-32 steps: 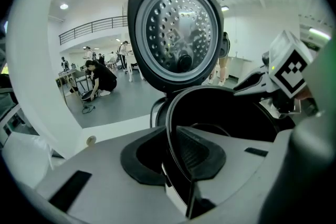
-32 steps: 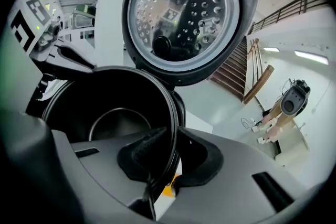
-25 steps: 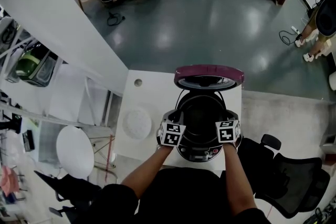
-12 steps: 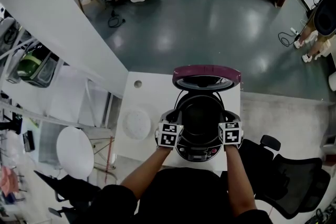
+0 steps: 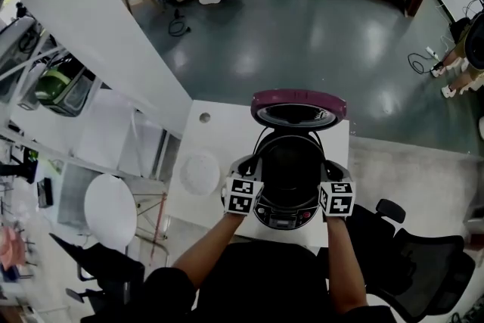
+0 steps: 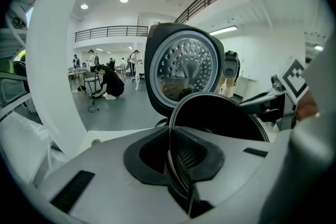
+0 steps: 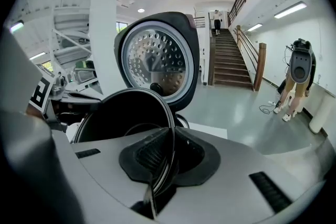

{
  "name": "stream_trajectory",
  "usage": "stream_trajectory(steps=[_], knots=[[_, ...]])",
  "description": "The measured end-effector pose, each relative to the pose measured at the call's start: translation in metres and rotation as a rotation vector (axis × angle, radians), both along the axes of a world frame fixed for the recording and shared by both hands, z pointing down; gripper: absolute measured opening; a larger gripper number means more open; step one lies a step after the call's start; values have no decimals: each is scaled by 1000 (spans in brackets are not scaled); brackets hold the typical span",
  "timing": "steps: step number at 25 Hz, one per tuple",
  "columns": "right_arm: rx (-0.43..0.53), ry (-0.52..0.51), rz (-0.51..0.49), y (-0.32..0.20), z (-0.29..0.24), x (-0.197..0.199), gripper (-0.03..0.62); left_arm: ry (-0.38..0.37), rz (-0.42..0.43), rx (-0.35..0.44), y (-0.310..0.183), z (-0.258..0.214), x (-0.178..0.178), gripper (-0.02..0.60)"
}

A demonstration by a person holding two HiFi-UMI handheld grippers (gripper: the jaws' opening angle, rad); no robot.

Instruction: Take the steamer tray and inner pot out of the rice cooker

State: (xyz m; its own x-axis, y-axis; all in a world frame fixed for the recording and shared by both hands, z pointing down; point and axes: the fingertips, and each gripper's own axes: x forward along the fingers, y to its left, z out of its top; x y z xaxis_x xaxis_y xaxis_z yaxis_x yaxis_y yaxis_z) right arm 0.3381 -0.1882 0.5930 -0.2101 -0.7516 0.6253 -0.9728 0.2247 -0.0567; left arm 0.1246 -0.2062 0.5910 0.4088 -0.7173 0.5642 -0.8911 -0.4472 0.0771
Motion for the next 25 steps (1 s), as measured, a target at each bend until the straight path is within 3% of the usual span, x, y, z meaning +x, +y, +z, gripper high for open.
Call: stream_trajectory(steps=[16,25], knots=[[168,-75,-95,8,-66,-4,26,-5,-98,135,29,-67,-5,28],[195,-90,-140,16,-82,-21,25,-4,-146,160,43,-84,-22,28]])
